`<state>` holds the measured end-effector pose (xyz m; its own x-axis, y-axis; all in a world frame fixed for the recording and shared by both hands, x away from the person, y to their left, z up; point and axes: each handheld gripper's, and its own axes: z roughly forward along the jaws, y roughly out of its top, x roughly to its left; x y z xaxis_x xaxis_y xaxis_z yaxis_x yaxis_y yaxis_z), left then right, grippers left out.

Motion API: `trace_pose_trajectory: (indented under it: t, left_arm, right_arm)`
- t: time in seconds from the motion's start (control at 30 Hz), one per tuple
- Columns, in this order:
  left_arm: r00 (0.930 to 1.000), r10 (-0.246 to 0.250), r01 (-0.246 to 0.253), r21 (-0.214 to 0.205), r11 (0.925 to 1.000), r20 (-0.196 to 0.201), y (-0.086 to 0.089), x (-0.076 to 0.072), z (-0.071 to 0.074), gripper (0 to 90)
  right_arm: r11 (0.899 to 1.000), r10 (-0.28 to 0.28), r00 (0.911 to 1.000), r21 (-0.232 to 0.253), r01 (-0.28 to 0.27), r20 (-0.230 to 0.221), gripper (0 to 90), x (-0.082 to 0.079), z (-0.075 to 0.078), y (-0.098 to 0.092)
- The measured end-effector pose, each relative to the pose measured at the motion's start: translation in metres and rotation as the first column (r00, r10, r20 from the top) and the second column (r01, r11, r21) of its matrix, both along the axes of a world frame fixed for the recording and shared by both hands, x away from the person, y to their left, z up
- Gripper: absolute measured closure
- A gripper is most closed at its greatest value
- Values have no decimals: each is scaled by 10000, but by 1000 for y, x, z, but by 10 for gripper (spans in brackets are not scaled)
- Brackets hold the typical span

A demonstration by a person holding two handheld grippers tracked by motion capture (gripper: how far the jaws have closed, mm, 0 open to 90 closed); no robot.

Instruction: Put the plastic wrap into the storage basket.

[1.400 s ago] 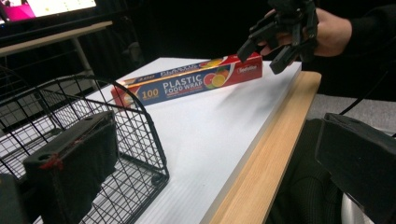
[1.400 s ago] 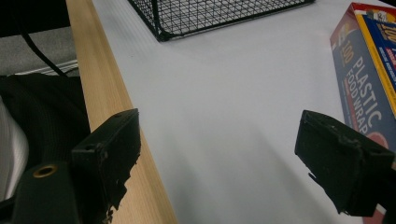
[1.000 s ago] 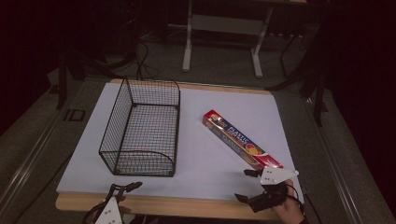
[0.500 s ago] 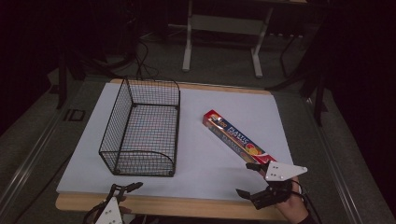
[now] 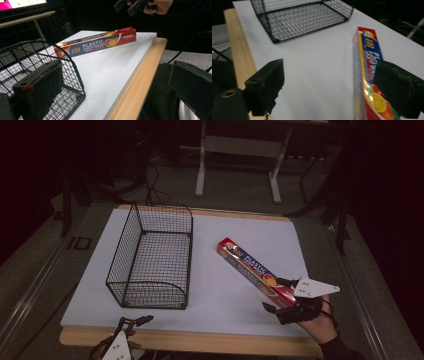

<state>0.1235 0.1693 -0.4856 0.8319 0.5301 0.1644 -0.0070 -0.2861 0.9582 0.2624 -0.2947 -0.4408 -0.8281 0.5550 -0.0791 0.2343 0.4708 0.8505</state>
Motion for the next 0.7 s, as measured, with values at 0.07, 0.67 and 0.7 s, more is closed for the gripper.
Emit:
trace_pose_trajectory:
  t: [0.07,0.67,0.7]
  left_arm:
    - [10000,-14,14,0,10000,6,0,0,0,1]
    - [10000,-83,83,128,9999,-21,-1,0,-1,1]
    - [10000,-89,90,118,9999,-32,-2,0,-1,1]
  right_arm:
    - [9999,-143,9999,-80,142,-81,101,6,-1,-4]
    - [9799,-1739,9730,-1242,1558,-1515,122,60,-28,-23]
    - [9787,-1786,9706,-1303,1584,-1612,122,62,-29,-24]
